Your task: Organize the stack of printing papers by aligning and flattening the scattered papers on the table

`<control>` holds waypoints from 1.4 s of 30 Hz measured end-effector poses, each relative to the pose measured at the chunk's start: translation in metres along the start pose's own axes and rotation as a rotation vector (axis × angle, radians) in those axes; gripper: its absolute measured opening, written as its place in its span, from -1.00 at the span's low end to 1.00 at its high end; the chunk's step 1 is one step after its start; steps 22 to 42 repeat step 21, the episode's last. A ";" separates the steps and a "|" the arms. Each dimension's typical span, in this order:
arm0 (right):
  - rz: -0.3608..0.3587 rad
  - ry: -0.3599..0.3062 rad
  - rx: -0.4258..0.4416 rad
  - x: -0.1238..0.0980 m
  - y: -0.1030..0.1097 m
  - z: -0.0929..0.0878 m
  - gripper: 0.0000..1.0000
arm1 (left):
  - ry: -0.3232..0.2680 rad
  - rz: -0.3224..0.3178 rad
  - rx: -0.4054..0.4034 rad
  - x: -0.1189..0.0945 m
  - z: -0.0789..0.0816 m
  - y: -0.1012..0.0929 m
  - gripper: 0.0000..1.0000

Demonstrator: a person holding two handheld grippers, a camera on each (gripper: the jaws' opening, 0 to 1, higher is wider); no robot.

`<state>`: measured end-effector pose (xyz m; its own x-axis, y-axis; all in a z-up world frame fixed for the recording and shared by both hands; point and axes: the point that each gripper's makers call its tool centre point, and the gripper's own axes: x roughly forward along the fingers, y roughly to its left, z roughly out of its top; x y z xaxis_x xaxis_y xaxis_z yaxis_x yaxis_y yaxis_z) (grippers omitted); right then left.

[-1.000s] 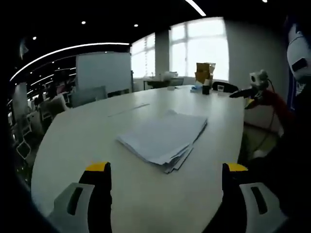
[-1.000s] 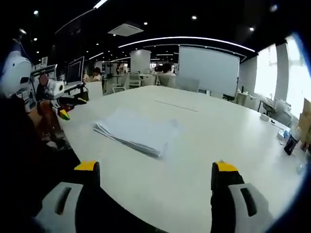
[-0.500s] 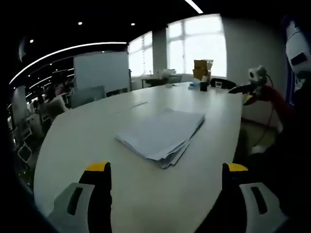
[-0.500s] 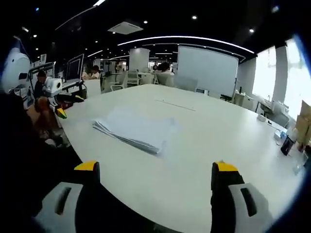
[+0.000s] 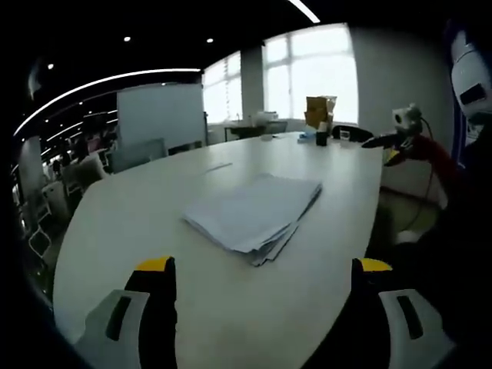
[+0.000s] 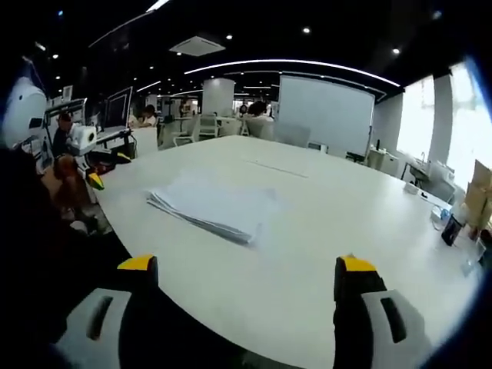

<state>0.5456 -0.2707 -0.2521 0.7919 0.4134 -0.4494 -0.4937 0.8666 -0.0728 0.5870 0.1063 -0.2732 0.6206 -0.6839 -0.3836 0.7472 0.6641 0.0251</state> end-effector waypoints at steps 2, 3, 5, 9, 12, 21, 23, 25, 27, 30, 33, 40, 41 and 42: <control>-0.002 0.000 -0.001 -0.001 0.000 0.000 0.80 | 0.000 0.001 0.003 0.000 0.000 0.000 0.94; -0.002 0.001 -0.002 -0.001 0.000 -0.001 0.80 | -0.001 0.001 0.002 0.000 0.000 -0.001 0.94; -0.001 0.004 -0.003 -0.001 0.001 -0.001 0.80 | -0.002 -0.002 0.005 0.000 0.000 -0.002 0.94; -0.005 0.011 -0.002 -0.001 0.000 -0.004 0.80 | 0.015 0.004 0.023 0.001 -0.004 -0.001 0.94; -0.006 0.009 0.002 -0.001 0.000 -0.005 0.80 | 0.020 0.003 0.031 0.000 -0.004 -0.001 0.94; -0.020 -0.001 0.012 -0.002 -0.003 -0.003 0.80 | 0.023 -0.002 0.033 -0.001 -0.003 -0.003 0.94; -0.020 -0.001 0.012 -0.002 -0.003 -0.003 0.80 | 0.023 -0.002 0.033 -0.001 -0.003 -0.003 0.94; -0.020 -0.001 0.012 -0.002 -0.003 -0.003 0.80 | 0.023 -0.002 0.033 -0.001 -0.003 -0.003 0.94; -0.020 -0.001 0.012 -0.002 -0.003 -0.003 0.80 | 0.023 -0.002 0.033 -0.001 -0.003 -0.003 0.94; -0.020 -0.001 0.012 -0.002 -0.003 -0.003 0.80 | 0.023 -0.002 0.033 -0.001 -0.003 -0.003 0.94; -0.020 -0.001 0.012 -0.002 -0.003 -0.003 0.80 | 0.023 -0.002 0.033 -0.001 -0.003 -0.003 0.94; -0.020 -0.001 0.012 -0.002 -0.003 -0.003 0.80 | 0.023 -0.002 0.033 -0.001 -0.003 -0.003 0.94; -0.020 -0.001 0.012 -0.002 -0.003 -0.003 0.80 | 0.023 -0.002 0.033 -0.001 -0.003 -0.003 0.94; -0.020 -0.001 0.012 -0.002 -0.003 -0.003 0.80 | 0.023 -0.002 0.033 -0.001 -0.003 -0.003 0.94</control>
